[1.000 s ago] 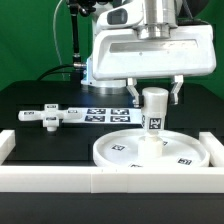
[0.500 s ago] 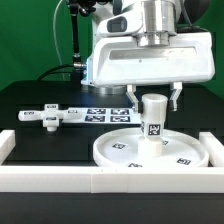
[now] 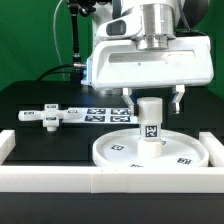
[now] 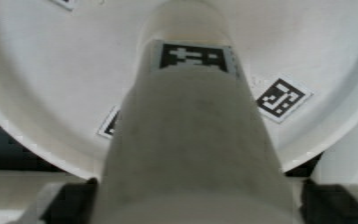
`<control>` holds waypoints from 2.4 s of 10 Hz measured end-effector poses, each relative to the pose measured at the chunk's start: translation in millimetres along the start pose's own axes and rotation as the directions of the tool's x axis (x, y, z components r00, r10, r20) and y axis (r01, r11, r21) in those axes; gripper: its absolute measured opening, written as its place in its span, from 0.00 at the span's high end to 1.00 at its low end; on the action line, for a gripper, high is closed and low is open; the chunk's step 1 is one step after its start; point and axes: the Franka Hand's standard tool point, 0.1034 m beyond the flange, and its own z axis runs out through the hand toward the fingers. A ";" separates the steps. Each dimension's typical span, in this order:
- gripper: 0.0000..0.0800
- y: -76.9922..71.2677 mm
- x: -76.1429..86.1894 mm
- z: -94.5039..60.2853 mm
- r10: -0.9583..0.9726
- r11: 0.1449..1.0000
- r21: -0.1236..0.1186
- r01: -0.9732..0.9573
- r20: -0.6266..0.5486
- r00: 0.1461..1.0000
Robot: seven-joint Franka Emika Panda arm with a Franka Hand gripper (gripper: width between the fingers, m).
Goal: Assemble round table
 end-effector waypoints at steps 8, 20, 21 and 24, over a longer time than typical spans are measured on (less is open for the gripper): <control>0.19 1.7 13.0 -26.1 -0.013 1.000 0.005 0.013 0.026 1.000; 0.19 6.2 -9.4 -10.8 -0.025 0.998 0.062 0.002 0.379 0.925; 0.34 5.2 -8.9 -10.7 -0.027 0.998 0.063 0.004 0.378 0.925; 0.49 4.2 -9.3 -10.4 -0.006 0.998 0.056 -0.016 0.381 0.925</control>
Offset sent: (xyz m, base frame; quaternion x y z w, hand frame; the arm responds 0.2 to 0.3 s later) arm -0.0034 -0.0121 0.0326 -0.0104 -0.0392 -0.0173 0.9990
